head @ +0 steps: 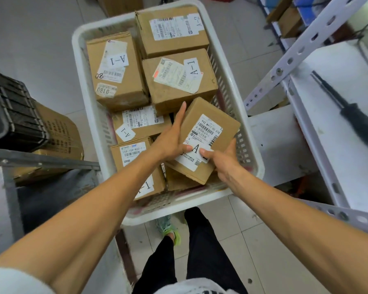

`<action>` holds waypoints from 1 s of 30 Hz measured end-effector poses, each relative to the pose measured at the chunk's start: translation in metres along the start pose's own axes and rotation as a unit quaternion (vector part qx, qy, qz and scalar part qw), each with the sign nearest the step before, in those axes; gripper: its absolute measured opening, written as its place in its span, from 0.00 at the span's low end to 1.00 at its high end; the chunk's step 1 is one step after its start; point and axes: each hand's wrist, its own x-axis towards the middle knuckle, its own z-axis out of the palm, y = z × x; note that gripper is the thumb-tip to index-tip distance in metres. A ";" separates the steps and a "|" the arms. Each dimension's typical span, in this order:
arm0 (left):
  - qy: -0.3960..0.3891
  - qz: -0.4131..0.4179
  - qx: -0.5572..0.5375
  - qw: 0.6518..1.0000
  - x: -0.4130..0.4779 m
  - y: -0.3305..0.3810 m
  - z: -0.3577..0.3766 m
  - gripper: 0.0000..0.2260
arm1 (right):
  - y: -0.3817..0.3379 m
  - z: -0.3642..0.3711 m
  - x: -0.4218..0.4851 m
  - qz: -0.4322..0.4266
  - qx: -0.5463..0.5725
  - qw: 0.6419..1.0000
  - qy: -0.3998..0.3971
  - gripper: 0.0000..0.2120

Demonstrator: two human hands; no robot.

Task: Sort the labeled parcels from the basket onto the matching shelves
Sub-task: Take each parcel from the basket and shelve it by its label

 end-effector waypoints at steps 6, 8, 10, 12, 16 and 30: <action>0.031 0.037 -0.037 0.998 -0.038 0.034 -0.033 0.58 | -0.050 -0.007 -0.050 -0.092 -0.012 0.994 -0.049 0.39; 0.043 0.061 -0.055 0.996 -0.054 0.044 -0.045 0.60 | -0.063 -0.008 -0.069 -0.120 -0.028 0.990 -0.065 0.41; 0.061 0.090 -0.068 0.992 -0.072 0.057 -0.059 0.60 | -0.078 -0.008 -0.088 -0.156 -0.051 0.984 -0.072 0.45; 0.079 0.111 -0.071 0.988 -0.090 0.072 -0.071 0.59 | -0.092 -0.007 -0.110 -0.198 -0.074 0.975 -0.072 0.47; 0.105 0.144 -0.097 0.979 -0.128 0.093 -0.088 0.58 | -0.112 -0.004 -0.152 -0.254 -0.111 0.959 -0.062 0.49; 0.202 0.232 -0.096 0.947 -0.273 0.131 -0.115 0.52 | -0.133 -0.004 -0.281 -0.383 -0.178 0.900 -0.108 0.53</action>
